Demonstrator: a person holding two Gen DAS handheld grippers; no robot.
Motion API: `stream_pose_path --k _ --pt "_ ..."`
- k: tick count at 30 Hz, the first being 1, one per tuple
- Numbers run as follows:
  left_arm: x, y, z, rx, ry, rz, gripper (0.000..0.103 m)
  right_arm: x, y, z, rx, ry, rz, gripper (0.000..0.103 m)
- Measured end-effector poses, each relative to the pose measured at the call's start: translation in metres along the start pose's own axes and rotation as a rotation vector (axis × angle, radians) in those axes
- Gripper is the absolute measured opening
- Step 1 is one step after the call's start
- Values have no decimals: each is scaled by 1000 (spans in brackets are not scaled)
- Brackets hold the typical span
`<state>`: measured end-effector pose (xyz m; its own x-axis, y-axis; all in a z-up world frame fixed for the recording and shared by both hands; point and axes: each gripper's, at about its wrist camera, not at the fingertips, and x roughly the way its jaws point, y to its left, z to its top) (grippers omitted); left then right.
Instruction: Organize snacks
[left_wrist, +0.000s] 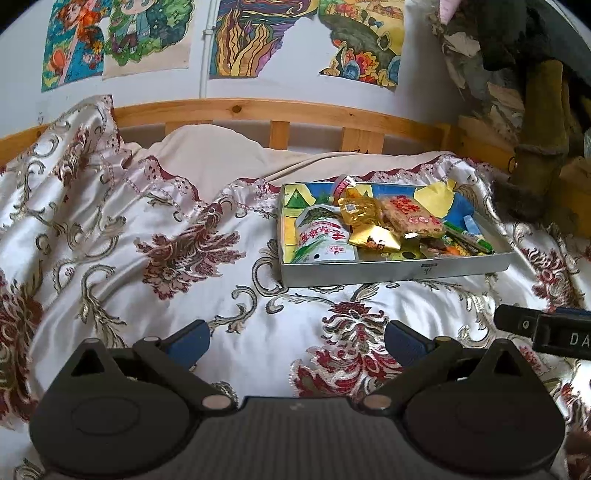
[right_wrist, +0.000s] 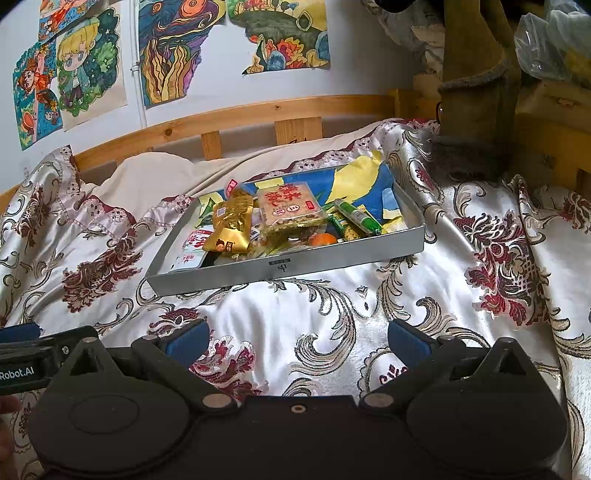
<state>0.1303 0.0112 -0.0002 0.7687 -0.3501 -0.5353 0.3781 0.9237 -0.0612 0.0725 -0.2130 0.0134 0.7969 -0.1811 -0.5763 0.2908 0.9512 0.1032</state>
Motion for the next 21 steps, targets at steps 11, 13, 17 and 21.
stream_pose_path --k 11,13,17,21 --pt "-1 -7 0 68 -5 33 103 1 -2 -3 1 3 -1 102" --pt "-1 -6 0 71 -8 38 103 1 -1 -3 -1 4 -1 102" --pt "-1 -6 0 75 -7 42 103 1 -1 -4 -3 8 -2 102" --pt "-2 -6 0 79 -16 41 103 2 -1 -3 -3 9 -2 102"
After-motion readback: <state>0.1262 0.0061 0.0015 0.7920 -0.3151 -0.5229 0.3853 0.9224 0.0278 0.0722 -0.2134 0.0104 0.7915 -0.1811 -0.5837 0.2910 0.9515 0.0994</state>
